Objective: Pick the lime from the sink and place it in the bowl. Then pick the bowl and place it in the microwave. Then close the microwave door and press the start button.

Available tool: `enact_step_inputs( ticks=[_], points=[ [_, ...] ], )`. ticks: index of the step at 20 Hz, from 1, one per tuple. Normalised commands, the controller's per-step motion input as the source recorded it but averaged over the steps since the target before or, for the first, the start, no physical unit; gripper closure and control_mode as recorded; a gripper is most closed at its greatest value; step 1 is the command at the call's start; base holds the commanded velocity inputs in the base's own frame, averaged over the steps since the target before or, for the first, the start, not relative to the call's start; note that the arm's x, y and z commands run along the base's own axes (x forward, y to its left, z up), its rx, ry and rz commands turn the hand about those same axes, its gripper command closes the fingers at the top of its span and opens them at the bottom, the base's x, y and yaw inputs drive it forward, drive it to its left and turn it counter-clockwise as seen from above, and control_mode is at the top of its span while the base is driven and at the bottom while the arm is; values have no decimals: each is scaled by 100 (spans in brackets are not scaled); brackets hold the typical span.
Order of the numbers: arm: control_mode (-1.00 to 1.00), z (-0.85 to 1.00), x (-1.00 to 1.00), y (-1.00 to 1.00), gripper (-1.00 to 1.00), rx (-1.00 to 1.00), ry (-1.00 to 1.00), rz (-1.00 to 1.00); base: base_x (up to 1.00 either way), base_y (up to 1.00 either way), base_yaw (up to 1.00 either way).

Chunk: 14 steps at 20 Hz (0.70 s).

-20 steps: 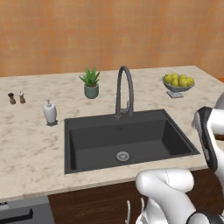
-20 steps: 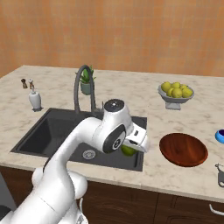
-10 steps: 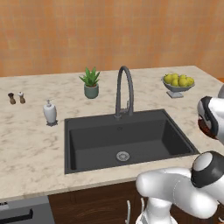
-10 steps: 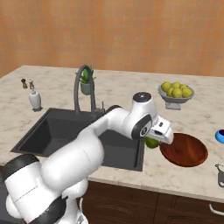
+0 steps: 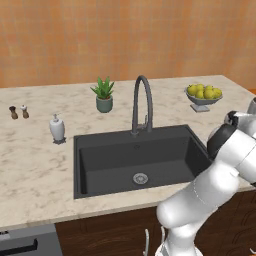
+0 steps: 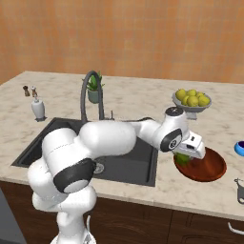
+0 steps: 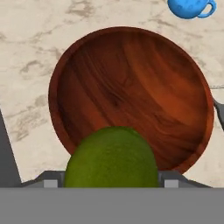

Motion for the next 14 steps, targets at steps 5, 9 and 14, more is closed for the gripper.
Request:
enact_step_inputs(
  ticks=[5, 9, 14],
  points=[
    [-100, -22, 29, -48, -100, 0, 0, 3, 0, 0, 0],
    [-100, 0, 8, -22, -100, 5, 3, 3, 0, 0, 0],
    [-100, 32, -5, 36, -100, -3, 5, 7, 0, 0, 0]
  ],
)
